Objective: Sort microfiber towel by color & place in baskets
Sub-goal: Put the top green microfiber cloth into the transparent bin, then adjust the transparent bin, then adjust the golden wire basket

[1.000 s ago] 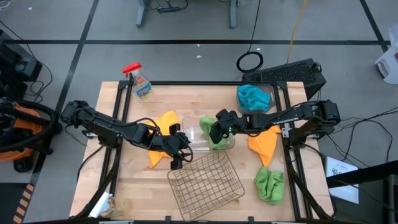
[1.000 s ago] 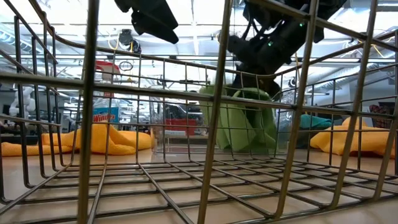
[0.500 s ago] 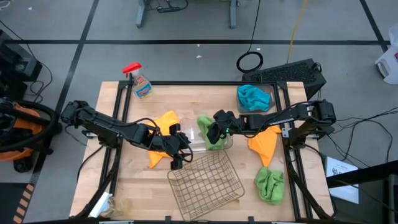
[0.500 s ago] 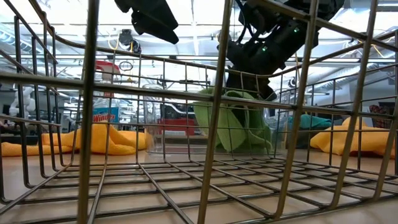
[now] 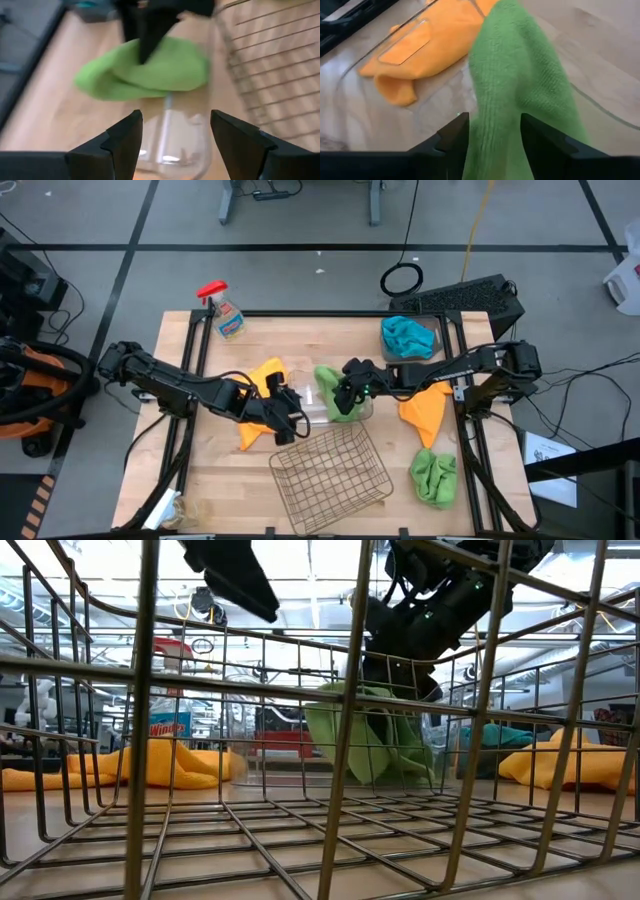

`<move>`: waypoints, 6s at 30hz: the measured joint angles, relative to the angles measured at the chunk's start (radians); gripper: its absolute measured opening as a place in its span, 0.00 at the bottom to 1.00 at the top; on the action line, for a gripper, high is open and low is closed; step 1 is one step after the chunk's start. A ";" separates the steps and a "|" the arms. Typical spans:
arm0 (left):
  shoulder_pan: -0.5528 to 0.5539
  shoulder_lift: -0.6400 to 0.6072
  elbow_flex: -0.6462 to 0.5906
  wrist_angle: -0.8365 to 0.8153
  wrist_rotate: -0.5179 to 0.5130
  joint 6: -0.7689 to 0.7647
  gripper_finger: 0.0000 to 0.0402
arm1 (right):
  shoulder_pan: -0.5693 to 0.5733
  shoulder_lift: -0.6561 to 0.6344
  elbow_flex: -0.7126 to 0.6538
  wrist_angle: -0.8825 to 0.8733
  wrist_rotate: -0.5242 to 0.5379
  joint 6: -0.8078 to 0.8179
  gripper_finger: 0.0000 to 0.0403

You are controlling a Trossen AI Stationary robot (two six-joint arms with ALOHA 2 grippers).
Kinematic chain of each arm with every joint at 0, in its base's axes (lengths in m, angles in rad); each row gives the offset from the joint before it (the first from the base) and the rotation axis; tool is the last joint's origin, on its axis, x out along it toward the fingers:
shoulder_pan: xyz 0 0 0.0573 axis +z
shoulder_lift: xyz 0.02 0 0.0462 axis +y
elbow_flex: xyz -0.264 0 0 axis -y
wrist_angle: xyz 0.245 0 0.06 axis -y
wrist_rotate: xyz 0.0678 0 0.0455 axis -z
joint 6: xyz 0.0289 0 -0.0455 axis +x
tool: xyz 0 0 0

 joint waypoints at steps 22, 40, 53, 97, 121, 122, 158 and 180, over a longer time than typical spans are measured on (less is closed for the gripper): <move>0.326 0.033 0.002 0.311 0.370 0.370 0.53 | 0.050 -0.301 0.000 -0.391 0.080 -0.156 0.31; 0.385 0.271 0.024 0.283 0.463 0.396 0.04 | 0.164 -0.394 0.000 -0.506 0.299 -0.166 0.04; 0.359 0.220 0.027 0.081 0.484 0.332 0.04 | 0.164 -0.393 0.000 -0.507 0.298 -0.163 0.03; 0.203 0.001 -0.004 -0.206 0.259 0.113 0.57 | 0.436 -0.393 0.000 -0.795 0.347 0.119 0.03; 0.124 -0.053 -0.256 -0.018 0.199 0.002 0.17 | 0.692 -0.392 0.000 -0.933 0.342 0.415 0.03; 0.126 -0.053 -0.258 -0.010 0.200 0.004 0.16 | 0.700 -0.392 0.000 -0.932 0.338 0.417 0.03; -0.365 -0.087 -0.262 -0.075 0.175 -0.572 0.13 | 0.856 -0.153 0.000 -0.623 0.234 0.300 0.03; -0.485 0.098 -0.262 0.270 0.037 -0.604 0.13 | 0.856 -0.121 0.000 -0.475 0.209 0.275 0.03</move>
